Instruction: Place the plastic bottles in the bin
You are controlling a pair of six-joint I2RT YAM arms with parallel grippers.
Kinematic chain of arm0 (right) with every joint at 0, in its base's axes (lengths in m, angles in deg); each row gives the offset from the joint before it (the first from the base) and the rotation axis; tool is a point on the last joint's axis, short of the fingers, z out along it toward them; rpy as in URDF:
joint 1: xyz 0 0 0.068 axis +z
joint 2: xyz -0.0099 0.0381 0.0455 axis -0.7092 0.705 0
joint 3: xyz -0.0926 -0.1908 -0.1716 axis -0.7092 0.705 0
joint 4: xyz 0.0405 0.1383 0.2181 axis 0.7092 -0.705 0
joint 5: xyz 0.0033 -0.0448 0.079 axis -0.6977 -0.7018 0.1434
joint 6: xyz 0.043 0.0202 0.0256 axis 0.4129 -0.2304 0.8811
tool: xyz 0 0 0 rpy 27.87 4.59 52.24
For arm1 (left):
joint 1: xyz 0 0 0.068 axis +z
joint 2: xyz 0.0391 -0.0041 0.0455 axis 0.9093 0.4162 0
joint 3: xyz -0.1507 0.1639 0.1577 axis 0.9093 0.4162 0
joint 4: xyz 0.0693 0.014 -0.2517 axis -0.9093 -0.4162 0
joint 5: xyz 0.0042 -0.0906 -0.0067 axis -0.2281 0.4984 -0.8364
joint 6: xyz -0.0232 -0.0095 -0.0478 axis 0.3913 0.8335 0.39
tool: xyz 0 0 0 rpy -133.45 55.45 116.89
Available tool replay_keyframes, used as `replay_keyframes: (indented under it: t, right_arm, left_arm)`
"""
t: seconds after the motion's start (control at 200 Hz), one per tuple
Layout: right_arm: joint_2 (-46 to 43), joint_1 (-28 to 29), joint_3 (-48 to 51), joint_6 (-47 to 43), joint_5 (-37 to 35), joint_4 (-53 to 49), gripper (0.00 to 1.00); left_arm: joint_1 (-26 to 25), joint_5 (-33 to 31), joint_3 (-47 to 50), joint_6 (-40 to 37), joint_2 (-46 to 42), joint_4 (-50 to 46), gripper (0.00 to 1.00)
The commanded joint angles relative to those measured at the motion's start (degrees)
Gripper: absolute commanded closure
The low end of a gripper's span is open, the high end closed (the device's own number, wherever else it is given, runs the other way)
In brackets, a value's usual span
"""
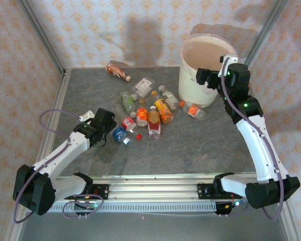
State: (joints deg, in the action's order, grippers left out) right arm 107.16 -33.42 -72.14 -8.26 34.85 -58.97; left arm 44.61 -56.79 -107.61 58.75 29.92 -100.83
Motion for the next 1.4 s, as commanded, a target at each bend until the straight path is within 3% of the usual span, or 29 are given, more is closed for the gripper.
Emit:
replay_keyframes:
  t: [0.0, 0.28, 0.6, 0.891, 1.261, 1.391]
  right_arm:
    - [-3.8, 0.1, 1.5, 4.0, -0.2, 0.7, 0.01]
    - [-9.6, 0.1, 5.2, -0.3, -2.6, -2.3, 0.01]
    - [-10.7, 0.1, 8.1, 0.3, -2.5, -2.7, 0.01]
    - [-9.8, 0.1, 7.1, -0.4, 2.5, -3.5, 0.01]
    - [-10.7, 0.1, 8.5, 3.1, 0.7, -1.3, 0.01]
    - [-11.1, 0.1, 8.4, 3.9, 0.6, -1.3, 0.01]
  left_arm:
    - [1.3, 2.5, -1.8, 0.0, 3.7, 3.4, 0.00]
    - [6.8, 10.7, -1.2, -0.9, 11.7, 12.6, 0.03]
    - [6.9, 10.9, -0.8, -4.3, 15.3, 15.4, 0.06]
    - [6.9, 12.0, 6.1, -3.9, 16.6, 27.7, 0.12]
    - [6.8, 11.3, 7.5, -6.6, 16.0, 30.7, 0.36]
    - [6.9, 8.4, 7.8, -7.8, 11.8, 28.0, 0.40]
